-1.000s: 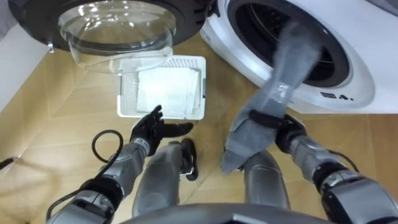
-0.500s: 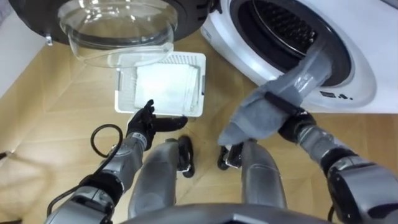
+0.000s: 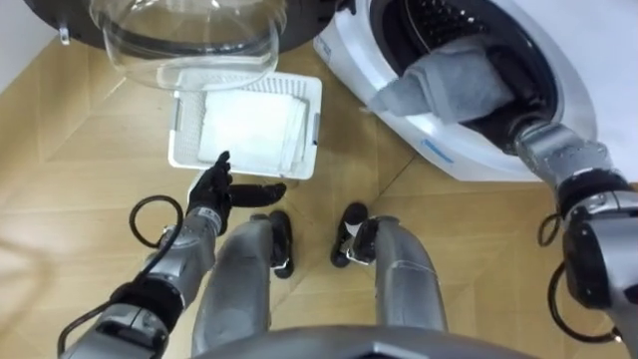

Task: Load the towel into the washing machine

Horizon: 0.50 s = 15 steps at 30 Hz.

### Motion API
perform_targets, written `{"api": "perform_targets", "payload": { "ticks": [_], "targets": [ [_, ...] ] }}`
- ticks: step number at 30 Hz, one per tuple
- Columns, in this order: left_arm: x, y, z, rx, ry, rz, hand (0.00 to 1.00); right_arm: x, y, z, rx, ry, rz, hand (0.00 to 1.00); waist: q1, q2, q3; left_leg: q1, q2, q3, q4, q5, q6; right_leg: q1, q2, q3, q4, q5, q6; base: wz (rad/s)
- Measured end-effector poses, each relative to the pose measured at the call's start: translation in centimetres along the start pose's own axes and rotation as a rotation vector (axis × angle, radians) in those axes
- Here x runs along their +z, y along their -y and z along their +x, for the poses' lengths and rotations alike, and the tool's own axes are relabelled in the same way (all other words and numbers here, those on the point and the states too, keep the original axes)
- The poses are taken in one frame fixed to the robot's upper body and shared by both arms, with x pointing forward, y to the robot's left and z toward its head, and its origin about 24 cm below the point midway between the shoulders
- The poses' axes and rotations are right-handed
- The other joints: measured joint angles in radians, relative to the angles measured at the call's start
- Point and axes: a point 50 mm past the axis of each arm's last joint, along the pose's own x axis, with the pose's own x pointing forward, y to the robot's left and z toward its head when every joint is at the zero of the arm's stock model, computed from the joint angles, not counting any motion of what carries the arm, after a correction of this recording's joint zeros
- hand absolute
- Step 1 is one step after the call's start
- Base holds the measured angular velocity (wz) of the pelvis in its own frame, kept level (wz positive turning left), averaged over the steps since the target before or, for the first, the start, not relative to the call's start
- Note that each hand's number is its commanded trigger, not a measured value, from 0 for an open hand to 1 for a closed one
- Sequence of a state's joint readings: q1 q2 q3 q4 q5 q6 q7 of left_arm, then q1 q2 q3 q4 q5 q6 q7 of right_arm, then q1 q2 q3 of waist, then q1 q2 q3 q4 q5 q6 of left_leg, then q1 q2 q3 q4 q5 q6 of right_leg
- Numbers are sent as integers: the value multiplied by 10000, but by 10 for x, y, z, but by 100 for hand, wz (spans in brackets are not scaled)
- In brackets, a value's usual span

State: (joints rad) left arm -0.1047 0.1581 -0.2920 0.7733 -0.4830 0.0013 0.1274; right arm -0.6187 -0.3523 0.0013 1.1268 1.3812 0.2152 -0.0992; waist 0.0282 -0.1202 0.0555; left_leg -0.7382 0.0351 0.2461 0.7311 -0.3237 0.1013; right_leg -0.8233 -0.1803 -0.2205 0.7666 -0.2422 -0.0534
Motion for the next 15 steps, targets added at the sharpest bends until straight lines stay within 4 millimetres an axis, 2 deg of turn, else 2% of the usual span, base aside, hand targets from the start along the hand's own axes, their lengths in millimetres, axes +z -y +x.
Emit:
{"api": "perform_targets", "payload": {
  "ticks": [3,7,9,15],
  "targets": [
    [0,-3,-1,396,123,-231,0,4,-6,-1,-330,-123,666,0,-220,1,1,-74,-153,18,56,37,80,-118,-206,8,198,-71,89,13],
    [4,1,-1,672,405,-131,0,11,-5,-3,-1090,22,1406,0,-249,10,3,-243,-172,7,281,-61,247,-187,-274,-46,376,-152,192,13],
    [-1,4,-2,806,273,-237,0,16,-6,-4,-1588,52,1970,0,-285,26,9,-247,-266,9,319,-109,331,-192,-333,-21,462,-207,294,10],
    [-7,19,-5,665,188,-446,0,23,-7,-5,-2458,320,2634,0,-327,129,4,-263,-271,156,340,-179,489,-192,-373,14,444,-169,494,1]
  ]
}}
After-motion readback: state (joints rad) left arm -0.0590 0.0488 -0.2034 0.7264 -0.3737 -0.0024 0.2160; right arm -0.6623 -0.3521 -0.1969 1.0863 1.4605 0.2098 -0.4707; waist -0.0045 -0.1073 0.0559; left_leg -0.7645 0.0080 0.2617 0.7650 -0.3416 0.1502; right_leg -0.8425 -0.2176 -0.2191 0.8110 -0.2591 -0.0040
